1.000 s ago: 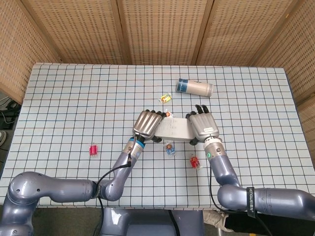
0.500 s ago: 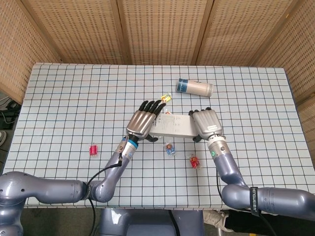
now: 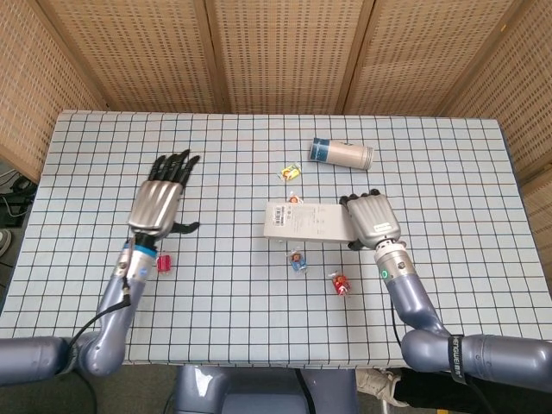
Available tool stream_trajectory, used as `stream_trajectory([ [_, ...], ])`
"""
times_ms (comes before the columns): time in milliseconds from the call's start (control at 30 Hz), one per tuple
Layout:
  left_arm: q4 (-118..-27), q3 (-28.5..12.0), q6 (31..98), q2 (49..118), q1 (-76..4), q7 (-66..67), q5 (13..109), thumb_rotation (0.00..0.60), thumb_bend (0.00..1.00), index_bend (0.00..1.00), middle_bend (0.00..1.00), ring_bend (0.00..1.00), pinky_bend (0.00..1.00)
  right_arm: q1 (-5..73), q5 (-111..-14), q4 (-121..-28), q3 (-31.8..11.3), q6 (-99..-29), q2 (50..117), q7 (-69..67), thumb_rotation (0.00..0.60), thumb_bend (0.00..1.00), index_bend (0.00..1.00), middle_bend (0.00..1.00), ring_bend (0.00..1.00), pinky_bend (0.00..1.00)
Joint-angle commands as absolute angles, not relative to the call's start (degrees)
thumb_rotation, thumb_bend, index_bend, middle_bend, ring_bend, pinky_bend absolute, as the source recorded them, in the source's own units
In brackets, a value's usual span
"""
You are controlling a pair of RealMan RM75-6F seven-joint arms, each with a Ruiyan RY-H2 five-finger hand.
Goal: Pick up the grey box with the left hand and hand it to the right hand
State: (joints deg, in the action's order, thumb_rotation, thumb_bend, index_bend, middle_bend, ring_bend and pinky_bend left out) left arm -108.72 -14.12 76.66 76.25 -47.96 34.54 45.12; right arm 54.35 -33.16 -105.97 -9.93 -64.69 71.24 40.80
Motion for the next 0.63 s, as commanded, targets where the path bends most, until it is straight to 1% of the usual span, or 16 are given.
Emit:
stream_trajectory([
  [33,-112.5,-5.7,85.9,70.5,-37.2,29.4,54.2,0.600,0.00,0.00,0.00,0.00,0.00,53.6,-34.8,-106.5,-9.3,-64.4,70.8,39.9,0.600,0.23,0.70,0.59,0.52,0.30],
  [167,-110.1,-0.3,90.6,68.4,-29.1,23.2,59.2,0.600,0.00,0.00,0.00,0.00,0.00,53.2,-36.0,-107.4,-9.0,-64.4,70.8,39.5,0.600,0.23,0.70,0.59,0.52,0.30],
  [233,-108.1,1.6,92.1,68.1,-25.6,19.4,61.2,0.600,0.00,0.00,0.00,0.00,0.00,53.1,-36.2,-108.1,-9.1,-64.4,70.9,39.3,0.600,0.23,0.70,0.59,0.52,0.30],
  [433,-102.8,3.9,93.4,68.2,-19.2,11.9,63.8,0.600,0.00,0.00,0.00,0.00,0.00,53.3,-36.2,-110.2,-9.5,-64.5,71.0,39.4,0.600,0.23,0.70,0.59,0.52,0.30],
  [633,-99.6,3.8,91.6,68.3,-16.6,8.6,65.8,0.600,0.00,0.00,0.00,0.00,0.00,53.8,-35.5,-112.8,-10.0,-65.3,70.8,40.1,0.600,0.23,0.70,0.59,0.52,0.30],
])
